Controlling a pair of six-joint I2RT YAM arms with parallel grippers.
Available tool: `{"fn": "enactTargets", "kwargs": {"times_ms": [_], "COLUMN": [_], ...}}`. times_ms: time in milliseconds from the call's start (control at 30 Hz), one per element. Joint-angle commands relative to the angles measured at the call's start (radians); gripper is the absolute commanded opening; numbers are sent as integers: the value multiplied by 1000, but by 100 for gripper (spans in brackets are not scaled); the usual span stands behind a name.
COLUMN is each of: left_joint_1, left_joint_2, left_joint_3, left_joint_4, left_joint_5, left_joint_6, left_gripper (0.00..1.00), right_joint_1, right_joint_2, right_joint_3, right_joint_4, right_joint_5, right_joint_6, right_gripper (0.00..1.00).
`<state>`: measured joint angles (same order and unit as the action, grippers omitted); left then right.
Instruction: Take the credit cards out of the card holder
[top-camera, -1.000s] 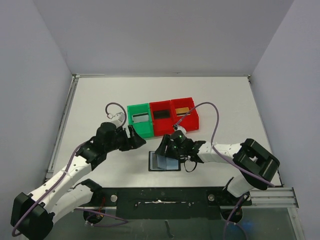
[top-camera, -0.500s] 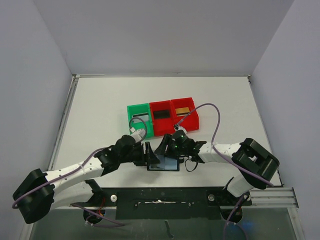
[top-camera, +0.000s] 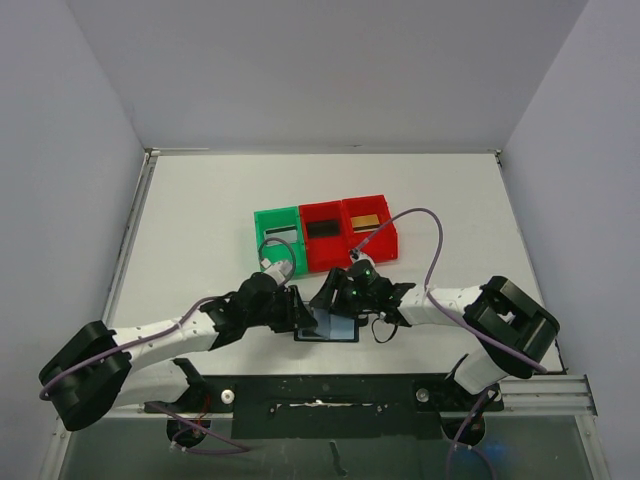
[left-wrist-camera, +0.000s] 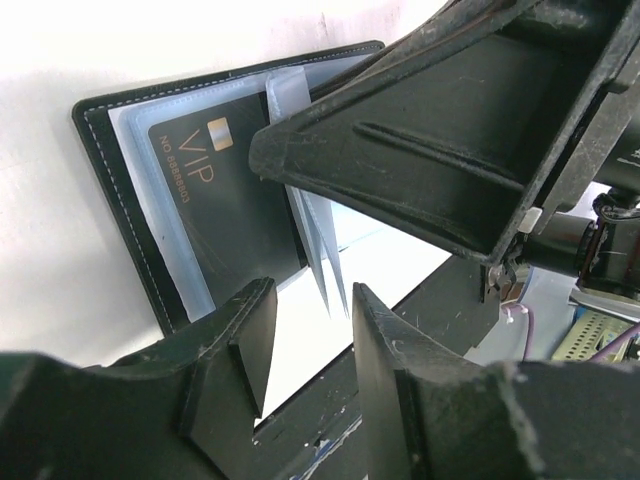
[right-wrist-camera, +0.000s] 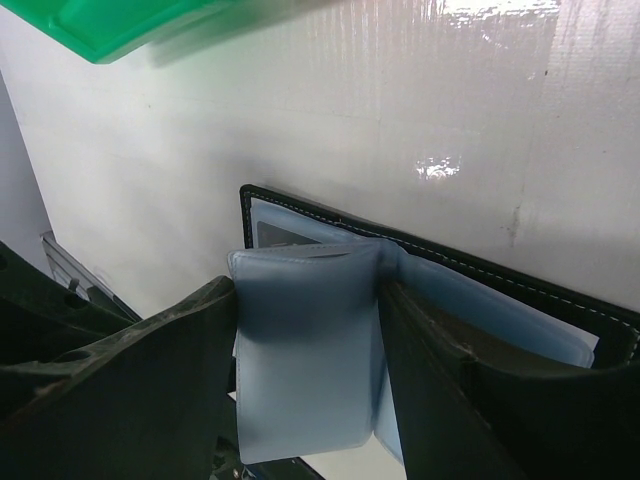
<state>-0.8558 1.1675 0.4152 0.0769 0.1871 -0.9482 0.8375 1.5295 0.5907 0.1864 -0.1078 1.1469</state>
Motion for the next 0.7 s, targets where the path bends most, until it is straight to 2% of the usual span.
{"fn": "enactTargets", "kwargs": {"times_ms": [0,267,467,667], "left_joint_1": [-3,-12,-14,-13], "left_joint_2": [31,134,160,179], "left_joint_3": [24,62,101,113], "left_joint_4": [130,213,203,211], "left_joint_5": [3,76,82,92], "left_joint_6": [-8,-8,6,9], "left_gripper": [33,29,31,34], "right_joint_1": [-4,-33,-35,-35], "right_joint_2": [11,-24,-98,-198], "right_joint_3": [-38,-26,29,89], "right_joint_4": [-54,8,-89,-342], "right_joint_5": [4,-56,-18,151], "right_joint_6": [-1,-32,-71,-82], "right_gripper": [57,62,72,78]}}
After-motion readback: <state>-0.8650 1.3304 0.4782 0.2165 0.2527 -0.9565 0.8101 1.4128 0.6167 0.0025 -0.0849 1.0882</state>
